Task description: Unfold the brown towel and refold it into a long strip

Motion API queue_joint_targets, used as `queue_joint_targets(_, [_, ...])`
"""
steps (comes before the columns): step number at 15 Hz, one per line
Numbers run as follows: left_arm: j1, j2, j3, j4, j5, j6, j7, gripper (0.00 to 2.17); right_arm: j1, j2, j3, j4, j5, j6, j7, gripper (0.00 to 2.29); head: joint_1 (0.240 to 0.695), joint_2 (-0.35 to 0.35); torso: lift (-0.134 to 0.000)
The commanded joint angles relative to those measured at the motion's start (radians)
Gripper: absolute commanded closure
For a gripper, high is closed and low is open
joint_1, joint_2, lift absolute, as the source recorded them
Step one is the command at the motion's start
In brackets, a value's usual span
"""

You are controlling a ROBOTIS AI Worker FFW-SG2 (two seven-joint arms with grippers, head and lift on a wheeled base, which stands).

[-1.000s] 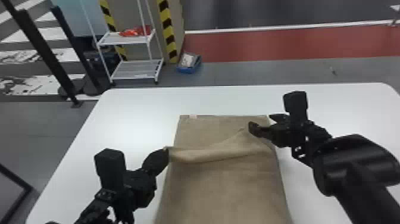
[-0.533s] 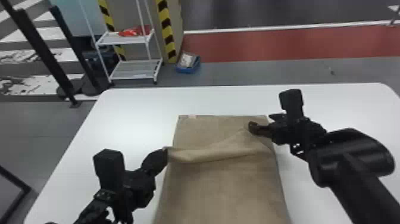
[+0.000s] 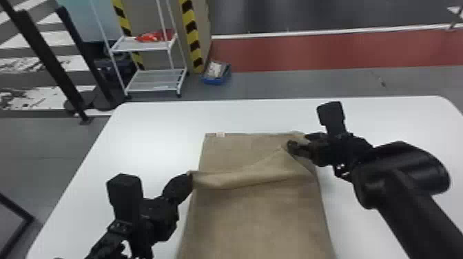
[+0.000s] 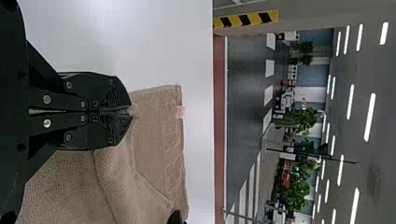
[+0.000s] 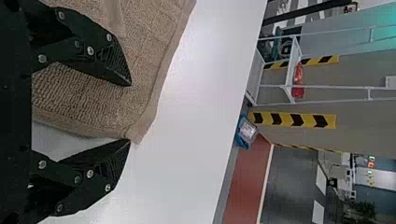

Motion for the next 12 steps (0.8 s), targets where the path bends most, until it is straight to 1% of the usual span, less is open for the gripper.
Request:
queue_joint_targets(1, [0.0, -0.004, 0.0, 0.001, 0.0, 0.0, 0.0, 1.44, -0.013, 0.0, 0.002, 0.003, 0.008, 0.067, 0.006, 0.53, 0.695, 0.144, -0.123])
queue_joint_targets(2, [0.0, -0.005, 0.0, 0.001, 0.0, 0.0, 0.0, 1.44, -0.016, 0.0, 0.002, 0.005, 0.019, 0.076, 0.017, 0.54, 0.695, 0.144, -0.123])
queue_joint_targets(4, [-0.005, -0.007, -0.002, 0.007, 0.0, 0.0, 0.0, 1.44, -0.007, -0.002, -0.001, 0.003, 0.018, 0.07, 0.018, 0.85, 0.695, 0.14, -0.123])
queue_joint_targets(5, [-0.005, -0.009, -0.004, 0.008, 0.0, 0.0, 0.0, 1.44, 0.0, -0.002, -0.003, 0.0, 0.016, 0.064, 0.018, 0.94, 0.695, 0.139, -0.123])
queue_joint_targets(6, [-0.005, -0.01, -0.004, 0.008, 0.0, 0.0, 0.0, 1.44, 0.013, -0.002, -0.009, -0.005, 0.016, 0.039, 0.02, 0.94, 0.695, 0.138, -0.123])
queue_joint_targets(7, [-0.005, -0.012, -0.004, 0.008, 0.0, 0.0, 0.0, 1.44, 0.023, -0.006, -0.011, -0.012, 0.015, 0.021, 0.02, 1.11, 0.695, 0.137, -0.123])
queue_joint_targets(8, [-0.005, -0.012, -0.004, 0.008, 0.0, 0.0, 0.002, 1.44, 0.03, -0.006, -0.015, -0.028, 0.01, 0.009, 0.02, 1.45, 0.695, 0.137, -0.123])
queue_joint_targets(9, [-0.005, -0.012, -0.004, 0.005, 0.0, 0.0, 0.002, 1.44, 0.044, -0.008, -0.027, -0.064, 0.011, 0.006, 0.017, 1.57, 0.695, 0.137, -0.123])
queue_joint_targets(11, [0.0, -0.012, -0.002, -0.001, -0.002, 0.0, 0.003, 1.44, 0.079, -0.014, -0.052, -0.136, 0.016, 0.009, 0.015, 1.66, 0.695, 0.136, -0.123])
queue_joint_targets(12, [0.003, -0.012, 0.001, -0.004, -0.002, 0.0, 0.005, 1.44, 0.105, -0.025, -0.075, -0.186, 0.018, 0.012, 0.015, 1.66, 0.695, 0.134, -0.123])
